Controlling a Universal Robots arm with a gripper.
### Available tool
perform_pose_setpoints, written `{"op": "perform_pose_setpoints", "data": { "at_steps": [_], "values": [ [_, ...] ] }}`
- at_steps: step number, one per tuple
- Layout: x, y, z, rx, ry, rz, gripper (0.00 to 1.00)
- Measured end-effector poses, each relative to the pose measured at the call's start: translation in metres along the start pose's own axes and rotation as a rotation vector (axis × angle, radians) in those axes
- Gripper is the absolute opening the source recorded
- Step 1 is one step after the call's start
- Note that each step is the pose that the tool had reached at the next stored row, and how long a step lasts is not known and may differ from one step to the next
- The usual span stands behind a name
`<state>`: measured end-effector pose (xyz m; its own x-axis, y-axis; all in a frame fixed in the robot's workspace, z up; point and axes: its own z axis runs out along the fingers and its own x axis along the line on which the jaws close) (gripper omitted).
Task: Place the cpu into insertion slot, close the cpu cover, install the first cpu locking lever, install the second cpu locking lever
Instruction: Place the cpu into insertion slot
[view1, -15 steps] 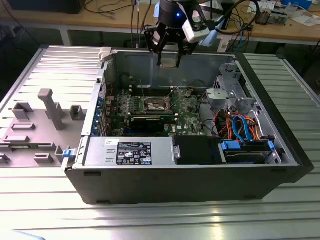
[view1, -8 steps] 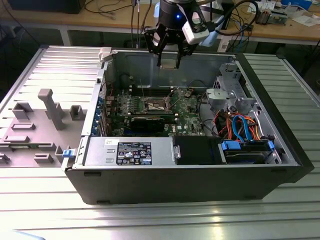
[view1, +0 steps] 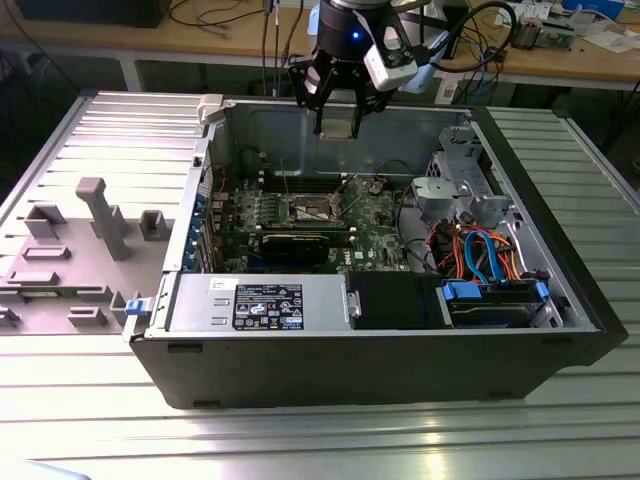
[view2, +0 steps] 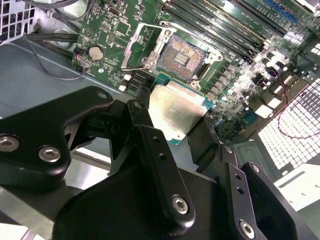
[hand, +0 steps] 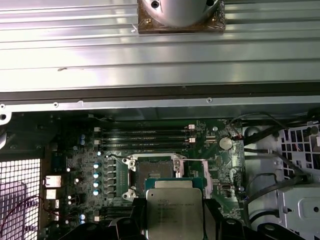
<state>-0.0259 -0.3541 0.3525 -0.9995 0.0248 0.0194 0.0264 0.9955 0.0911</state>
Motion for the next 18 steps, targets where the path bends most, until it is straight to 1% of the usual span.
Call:
{"op": "perform_pose_setpoints", "data": {
  "at_steps": [18],
  "values": [
    [-0.0001,-0.0003,0.0032,0.0000,0.0000,0.000,0.55]
  ]
}}
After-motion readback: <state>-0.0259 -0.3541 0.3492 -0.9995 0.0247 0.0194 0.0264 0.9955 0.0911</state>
